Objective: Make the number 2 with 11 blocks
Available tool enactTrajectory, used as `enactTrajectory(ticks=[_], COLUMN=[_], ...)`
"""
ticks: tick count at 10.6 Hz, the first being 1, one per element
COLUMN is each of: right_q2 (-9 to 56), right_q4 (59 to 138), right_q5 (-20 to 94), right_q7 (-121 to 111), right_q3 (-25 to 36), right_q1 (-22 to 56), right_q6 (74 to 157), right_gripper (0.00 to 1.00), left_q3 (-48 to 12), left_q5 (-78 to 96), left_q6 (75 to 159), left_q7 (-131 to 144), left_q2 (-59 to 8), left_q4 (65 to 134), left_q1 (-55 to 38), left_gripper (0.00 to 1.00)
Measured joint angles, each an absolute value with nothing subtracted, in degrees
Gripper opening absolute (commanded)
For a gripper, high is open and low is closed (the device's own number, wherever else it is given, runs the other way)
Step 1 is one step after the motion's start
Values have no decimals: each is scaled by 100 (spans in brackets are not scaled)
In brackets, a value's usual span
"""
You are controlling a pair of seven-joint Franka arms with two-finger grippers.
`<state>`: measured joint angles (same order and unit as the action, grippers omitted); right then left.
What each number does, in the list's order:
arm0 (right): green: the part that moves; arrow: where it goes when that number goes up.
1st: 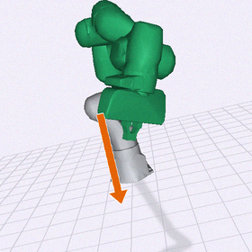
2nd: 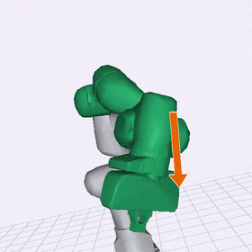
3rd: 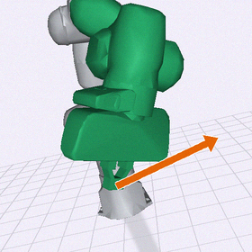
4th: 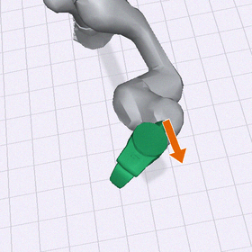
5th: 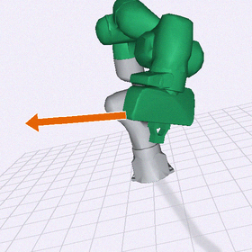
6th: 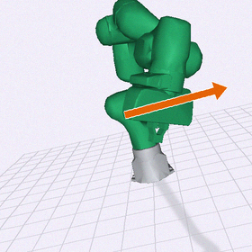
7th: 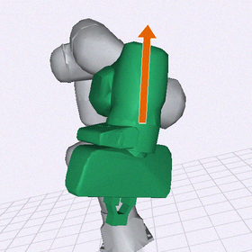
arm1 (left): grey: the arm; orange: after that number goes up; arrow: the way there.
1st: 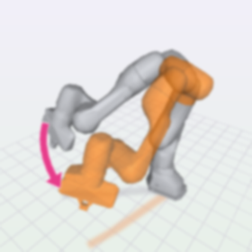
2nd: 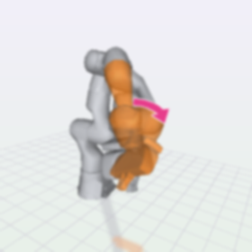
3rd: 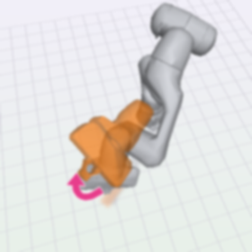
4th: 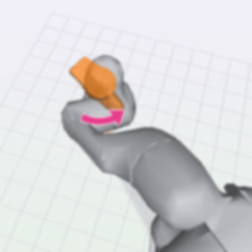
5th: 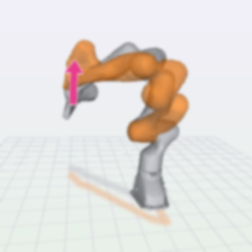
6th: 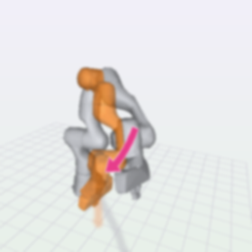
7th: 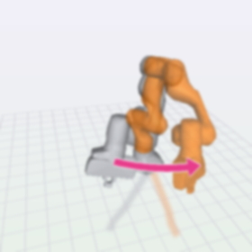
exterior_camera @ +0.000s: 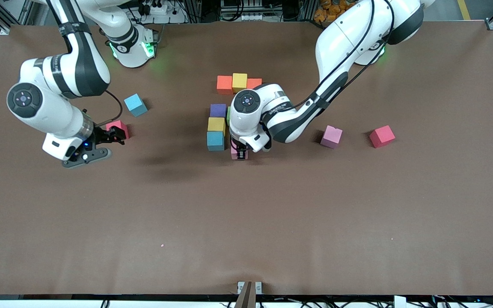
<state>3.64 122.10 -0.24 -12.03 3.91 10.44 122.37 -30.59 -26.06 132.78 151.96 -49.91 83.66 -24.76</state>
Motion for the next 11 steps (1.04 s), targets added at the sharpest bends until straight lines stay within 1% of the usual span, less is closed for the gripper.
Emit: enactTrajectory(ticks=[1, 3, 4, 6, 7, 11], right_q2=[208, 69, 50, 61, 62, 76], right_q4=[12619, 13183, 13540, 14401, 14625, 14678], right_q5=[-32, -34, -34, -34, -34, -34], right_q7=[-1519, -2310, -2526, -2613, -2613, -2613], right_q3=[390, 391, 392, 364, 330, 316], right_q1=[887, 439, 268, 216, 219, 218], right_q6=[12550, 12970, 13402, 14475, 14649, 14659], right_gripper=[100, 100, 100, 100, 100, 100], left_q3=[-2963, -2868, -2857, -2849, -2846, -2831], left_q5=[-2606, -2593, -2556, -2525, -2524, -2516], left_q6=[13333, 13379, 13384, 13388, 13388, 13393], left_q7=[15196, 15196, 15197, 15197, 15197, 15197], left_q2=[-5016, -5103, -5135, -5148, -5149, -5168], left_q4=[8351, 8320, 8313, 8301, 8295, 8292], left_q1=[-2587, -2789, -2852, -2932, -2947, -2978], left_gripper=[8, 8, 8, 8, 8, 10])
